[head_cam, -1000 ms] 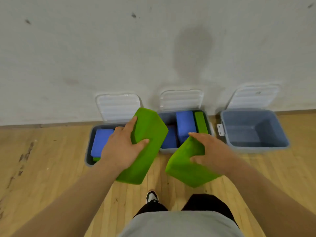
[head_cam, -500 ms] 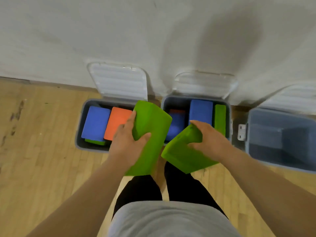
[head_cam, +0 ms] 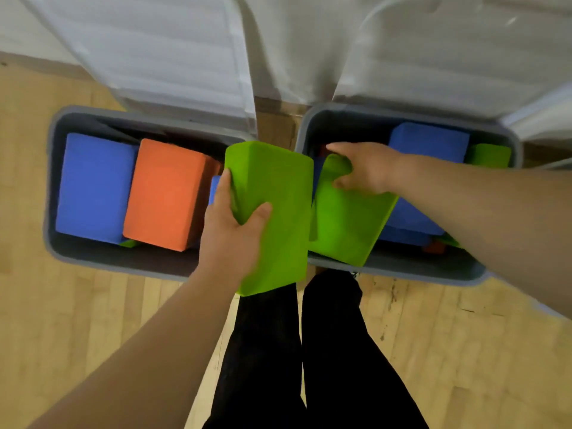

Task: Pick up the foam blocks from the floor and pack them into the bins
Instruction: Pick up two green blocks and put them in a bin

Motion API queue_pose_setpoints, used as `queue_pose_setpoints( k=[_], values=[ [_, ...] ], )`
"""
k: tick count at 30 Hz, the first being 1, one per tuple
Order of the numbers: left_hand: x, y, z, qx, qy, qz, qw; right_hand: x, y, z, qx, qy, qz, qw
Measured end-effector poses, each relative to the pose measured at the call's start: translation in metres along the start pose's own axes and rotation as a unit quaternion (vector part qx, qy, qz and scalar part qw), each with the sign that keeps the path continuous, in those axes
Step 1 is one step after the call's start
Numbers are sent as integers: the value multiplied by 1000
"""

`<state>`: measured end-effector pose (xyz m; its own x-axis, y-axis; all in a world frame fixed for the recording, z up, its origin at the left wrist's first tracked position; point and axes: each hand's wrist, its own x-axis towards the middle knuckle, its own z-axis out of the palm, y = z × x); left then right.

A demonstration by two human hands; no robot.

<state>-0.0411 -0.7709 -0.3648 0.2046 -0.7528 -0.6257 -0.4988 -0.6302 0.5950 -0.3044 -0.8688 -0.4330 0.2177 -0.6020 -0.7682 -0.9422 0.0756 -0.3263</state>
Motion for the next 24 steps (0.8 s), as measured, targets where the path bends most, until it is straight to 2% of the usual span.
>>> queue_pose_setpoints(
  k=[3,7,10,15,18,21,24],
  values=[
    [27,-5,20,-18,-9,1,1000,26,14,13,-14,70,25,997],
    [42,-2,35,-7,-15,2,1000,-2,30,47,66,147,37,986],
    [44,4,43,20,-28,0,999,-39,49,78,7,175,90,980],
    [58,18,69,36,-77,26,996,-70,96,95,-2,146,213,966],
    [78,30,98,38,-105,43,993,-72,123,100,29,117,236,964],
    [91,42,135,184,-134,61,972,-67,141,108,71,102,232,965],
    [88,44,177,397,-202,88,891,-64,147,112,85,110,222,965]
  ],
)
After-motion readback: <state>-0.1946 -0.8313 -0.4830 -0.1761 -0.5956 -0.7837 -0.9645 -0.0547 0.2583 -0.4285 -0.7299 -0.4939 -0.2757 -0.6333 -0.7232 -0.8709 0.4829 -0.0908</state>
